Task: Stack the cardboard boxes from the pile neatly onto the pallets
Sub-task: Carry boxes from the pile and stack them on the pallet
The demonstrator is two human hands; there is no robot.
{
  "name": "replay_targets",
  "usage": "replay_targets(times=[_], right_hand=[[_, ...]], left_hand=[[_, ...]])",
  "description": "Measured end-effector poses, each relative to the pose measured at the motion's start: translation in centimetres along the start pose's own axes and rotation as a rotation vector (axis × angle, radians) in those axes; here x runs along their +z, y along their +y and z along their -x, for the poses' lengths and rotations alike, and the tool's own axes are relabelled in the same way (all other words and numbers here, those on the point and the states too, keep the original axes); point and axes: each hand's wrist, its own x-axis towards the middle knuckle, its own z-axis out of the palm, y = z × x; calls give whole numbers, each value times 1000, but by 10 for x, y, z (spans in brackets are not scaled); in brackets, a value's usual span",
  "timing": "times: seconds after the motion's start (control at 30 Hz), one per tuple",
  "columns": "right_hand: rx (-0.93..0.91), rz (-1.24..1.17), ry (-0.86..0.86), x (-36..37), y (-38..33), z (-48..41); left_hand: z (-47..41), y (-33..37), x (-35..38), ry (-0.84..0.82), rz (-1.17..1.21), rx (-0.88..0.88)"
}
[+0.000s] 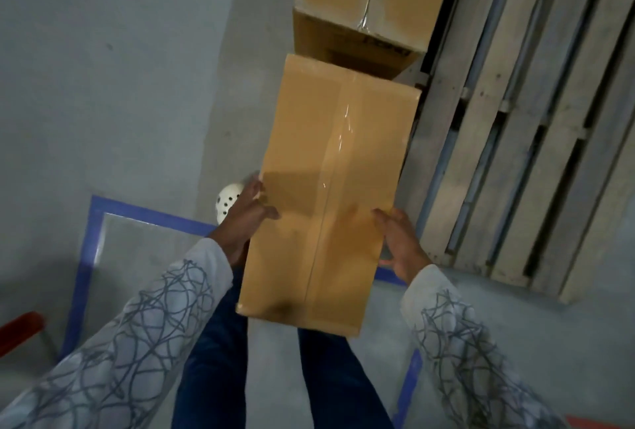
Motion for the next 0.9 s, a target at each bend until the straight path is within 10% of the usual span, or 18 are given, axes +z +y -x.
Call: replay_targets(times=[0.9], right_hand=[[-202,140,233,36,-60,-23]], left_hand=[[-58,67,-23,-45,-20,-49]])
